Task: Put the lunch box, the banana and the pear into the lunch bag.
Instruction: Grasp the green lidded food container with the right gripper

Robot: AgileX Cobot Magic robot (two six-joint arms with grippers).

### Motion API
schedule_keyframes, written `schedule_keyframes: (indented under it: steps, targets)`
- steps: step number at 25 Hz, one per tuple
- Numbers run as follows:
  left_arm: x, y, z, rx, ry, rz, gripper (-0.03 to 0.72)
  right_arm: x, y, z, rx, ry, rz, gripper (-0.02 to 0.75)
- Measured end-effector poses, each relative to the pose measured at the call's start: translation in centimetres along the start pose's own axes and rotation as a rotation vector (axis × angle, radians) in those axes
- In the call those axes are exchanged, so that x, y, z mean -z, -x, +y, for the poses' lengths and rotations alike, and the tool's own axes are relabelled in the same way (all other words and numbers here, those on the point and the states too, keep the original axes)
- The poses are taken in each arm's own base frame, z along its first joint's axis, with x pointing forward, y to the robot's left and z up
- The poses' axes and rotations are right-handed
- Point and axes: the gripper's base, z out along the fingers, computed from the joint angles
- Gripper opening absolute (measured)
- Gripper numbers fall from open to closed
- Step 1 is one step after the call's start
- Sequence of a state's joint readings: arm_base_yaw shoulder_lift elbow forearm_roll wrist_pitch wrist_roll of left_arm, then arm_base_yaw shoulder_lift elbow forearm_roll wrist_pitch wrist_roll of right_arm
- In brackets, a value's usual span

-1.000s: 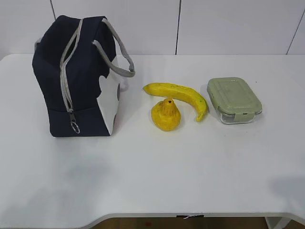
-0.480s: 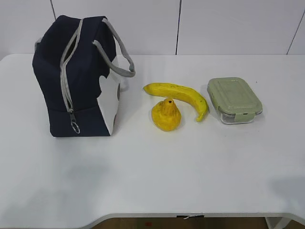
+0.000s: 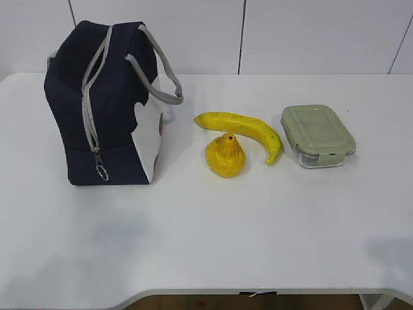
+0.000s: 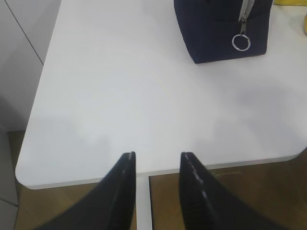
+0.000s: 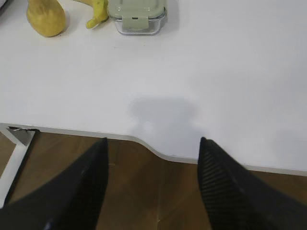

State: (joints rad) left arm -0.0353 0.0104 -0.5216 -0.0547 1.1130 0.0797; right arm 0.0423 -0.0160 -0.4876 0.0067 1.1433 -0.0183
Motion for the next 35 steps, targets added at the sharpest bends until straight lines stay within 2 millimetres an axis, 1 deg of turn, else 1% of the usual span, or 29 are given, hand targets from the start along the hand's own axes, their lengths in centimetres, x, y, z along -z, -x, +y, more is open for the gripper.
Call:
schedule_keyframes:
  steps: [3, 6, 8, 10, 13, 20, 26, 29, 35]
  targets:
    - [0.0, 0.0, 0.0, 0.0, 0.0, 0.0, 0.237, 0.4, 0.6, 0.0, -0.047, 0.002, -0.046, 0.475]
    - [0.0, 0.0, 0.0, 0.0, 0.0, 0.0, 0.237, 1.1, 2.3, 0.0, -0.058, 0.004, -0.168, 0.475]
    - [0.0, 0.0, 0.0, 0.0, 0.0, 0.0, 0.236, 1.0, 4.1, -0.1, -0.059, 0.004, -0.232, 0.475]
    - [0.0, 0.0, 0.0, 0.0, 0.0, 0.0, 0.236, 0.6, 5.9, -0.1, -0.06, 0.005, -0.267, 0.475]
    - [0.0, 0.0, 0.0, 0.0, 0.0, 0.0, 0.236, -0.8, 8.6, -0.1, -0.063, 0.005, -0.288, 0.475]
    - [0.0, 0.0, 0.0, 0.0, 0.0, 0.0, 0.237, -5.2, 14.3, -0.3, -0.068, 0.003, -0.186, 0.475]
    - [0.0, 0.0, 0.0, 0.0, 0.0, 0.0, 0.236, -9.7, 18.8, -0.3, -0.149, 0.007, -0.076, 0.475]
    - [0.0, 0.0, 0.0, 0.0, 0.0, 0.0, 0.237, -12.4, 20.0, -0.3, -0.164, 0.005, -0.014, 0.475]
    - [0.0, 0.0, 0.0, 0.0, 0.0, 0.0, 0.238, -17.9, 21.3, -0.4, -0.168, -0.004, 0.106, 0.475]
